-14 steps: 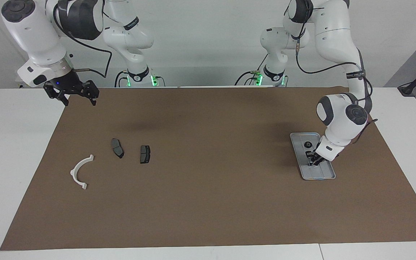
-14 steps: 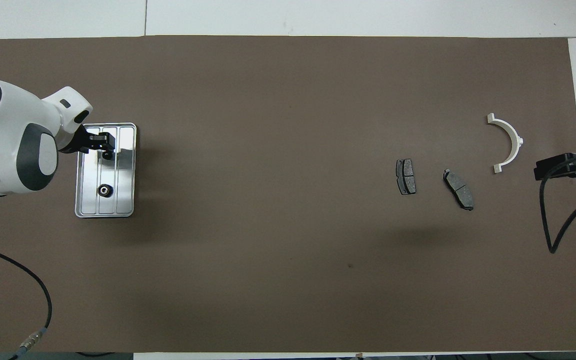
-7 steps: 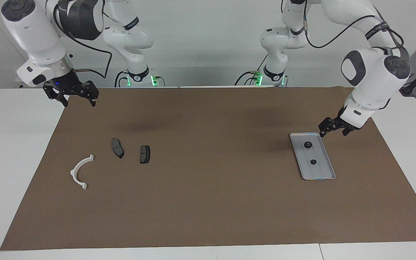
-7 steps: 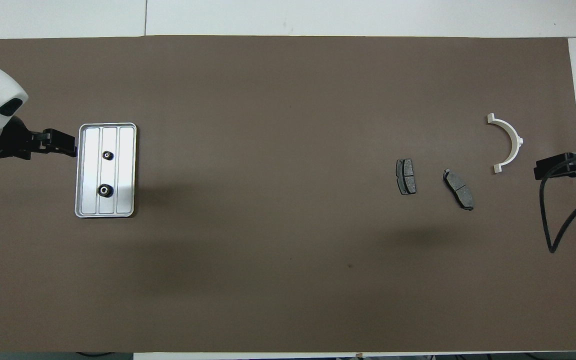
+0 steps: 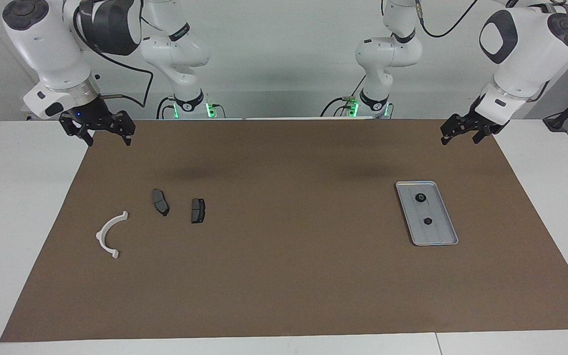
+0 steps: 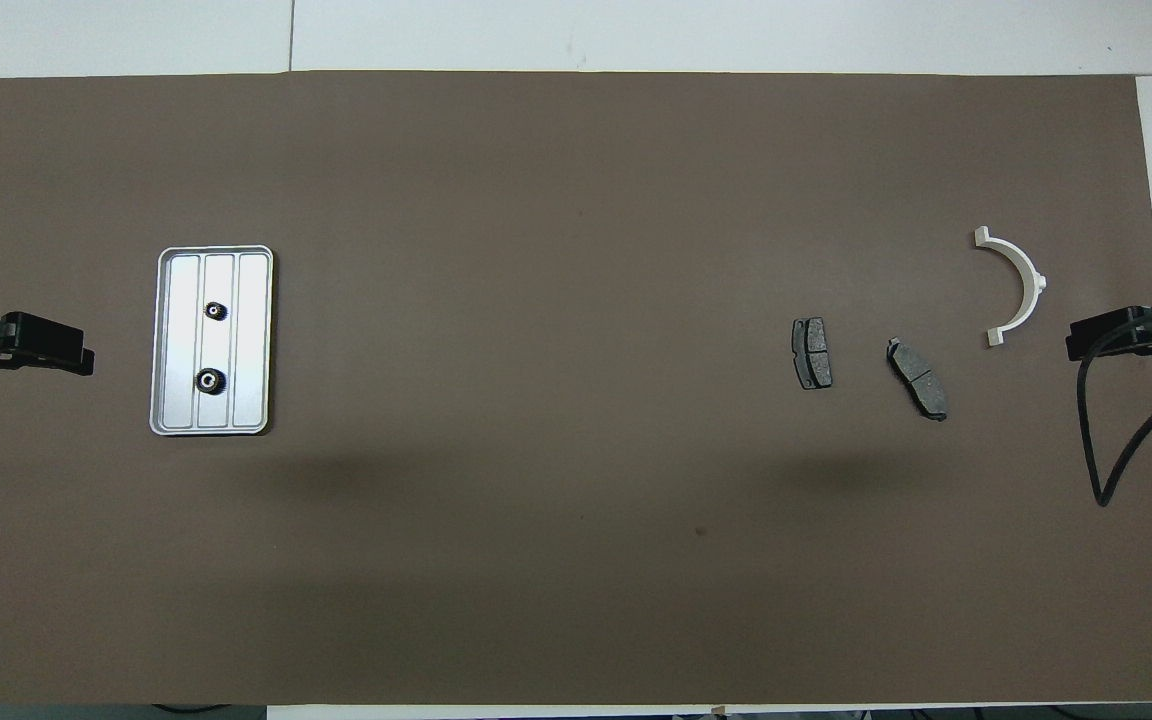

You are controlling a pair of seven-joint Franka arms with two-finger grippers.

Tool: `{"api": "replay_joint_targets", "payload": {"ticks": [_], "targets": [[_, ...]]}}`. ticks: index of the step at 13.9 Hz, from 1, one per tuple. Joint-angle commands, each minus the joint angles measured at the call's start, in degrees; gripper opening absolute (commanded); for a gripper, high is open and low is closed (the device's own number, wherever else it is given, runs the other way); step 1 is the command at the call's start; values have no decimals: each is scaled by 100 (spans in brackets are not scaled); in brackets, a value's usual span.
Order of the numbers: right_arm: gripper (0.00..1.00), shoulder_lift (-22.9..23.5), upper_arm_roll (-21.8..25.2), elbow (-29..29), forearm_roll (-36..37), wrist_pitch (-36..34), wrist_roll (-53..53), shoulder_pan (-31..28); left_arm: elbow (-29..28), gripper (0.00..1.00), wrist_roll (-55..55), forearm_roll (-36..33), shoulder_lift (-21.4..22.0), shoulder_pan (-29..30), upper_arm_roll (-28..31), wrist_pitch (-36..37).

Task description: Pick bearing gear from pile to tray

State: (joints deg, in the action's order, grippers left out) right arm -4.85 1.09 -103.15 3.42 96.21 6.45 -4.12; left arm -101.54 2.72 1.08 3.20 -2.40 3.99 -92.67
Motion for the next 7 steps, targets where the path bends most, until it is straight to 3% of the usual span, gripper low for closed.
{"api": "replay_joint_targets", "payload": {"ticks": [1, 5, 7], "targets": [[100, -174, -30, -258, -34, 205, -21, -37, 3, 100, 18, -47, -30, 29, 128, -22], [100, -209, -21, -337, -34, 319, 41, -80, 64, 100, 10, -47, -65, -15, 41, -207], [100, -209, -30, -320, -34, 284, 23, -37, 518, 100, 10, -47, -362, -15, -21, -15]]}}
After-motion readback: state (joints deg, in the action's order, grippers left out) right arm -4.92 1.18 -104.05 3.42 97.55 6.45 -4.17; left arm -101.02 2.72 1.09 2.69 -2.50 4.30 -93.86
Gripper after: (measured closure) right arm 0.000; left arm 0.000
